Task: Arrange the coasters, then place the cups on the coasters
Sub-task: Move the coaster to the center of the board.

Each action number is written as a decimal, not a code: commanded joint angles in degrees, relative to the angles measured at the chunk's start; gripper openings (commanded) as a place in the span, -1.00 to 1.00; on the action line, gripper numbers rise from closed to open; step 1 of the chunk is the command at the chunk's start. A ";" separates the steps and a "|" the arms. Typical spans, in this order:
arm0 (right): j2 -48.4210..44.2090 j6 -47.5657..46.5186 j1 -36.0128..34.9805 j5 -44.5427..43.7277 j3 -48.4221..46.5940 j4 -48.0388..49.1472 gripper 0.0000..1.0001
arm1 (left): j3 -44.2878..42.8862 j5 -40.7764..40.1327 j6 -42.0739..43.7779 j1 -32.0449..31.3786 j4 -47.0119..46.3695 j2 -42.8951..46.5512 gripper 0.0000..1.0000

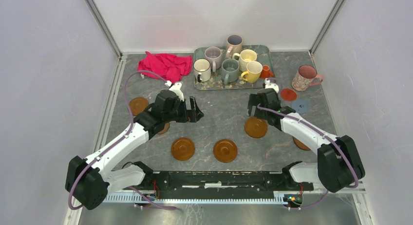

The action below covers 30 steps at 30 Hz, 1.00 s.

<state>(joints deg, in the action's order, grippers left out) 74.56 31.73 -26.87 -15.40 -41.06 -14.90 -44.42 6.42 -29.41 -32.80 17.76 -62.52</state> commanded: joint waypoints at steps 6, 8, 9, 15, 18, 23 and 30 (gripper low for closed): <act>8.15 -6.75 12.16 -1.41 -8.69 5.80 0.96 | -2.95 0.66 6.12 0.36 1.15 1.73 0.99; 11.00 -7.84 14.17 -1.76 -10.93 7.27 0.96 | -2.78 0.56 6.22 0.44 1.10 2.19 0.99; 12.43 -8.29 15.22 -2.03 -12.25 7.83 0.97 | -2.77 0.46 6.35 0.41 1.25 2.44 0.99; 19.80 -8.86 21.55 -0.50 -18.87 9.46 0.96 | -2.59 0.49 6.46 0.53 1.07 3.00 0.99; 22.14 -9.09 24.24 0.36 -20.66 10.25 0.96 | -2.36 0.63 6.37 0.54 0.89 3.31 0.99; 24.85 -8.78 28.50 1.15 -23.44 8.83 0.96 | -2.25 1.14 6.23 0.61 0.79 3.37 0.99; 27.27 -10.35 32.78 0.78 -25.15 9.93 0.96 | -2.07 1.77 6.12 0.67 0.50 3.43 0.99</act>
<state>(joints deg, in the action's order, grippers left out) 99.85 23.20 4.21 -14.55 -62.54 -7.01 -45.28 6.52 -25.78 -32.47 19.38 -60.53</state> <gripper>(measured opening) 0.982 0.994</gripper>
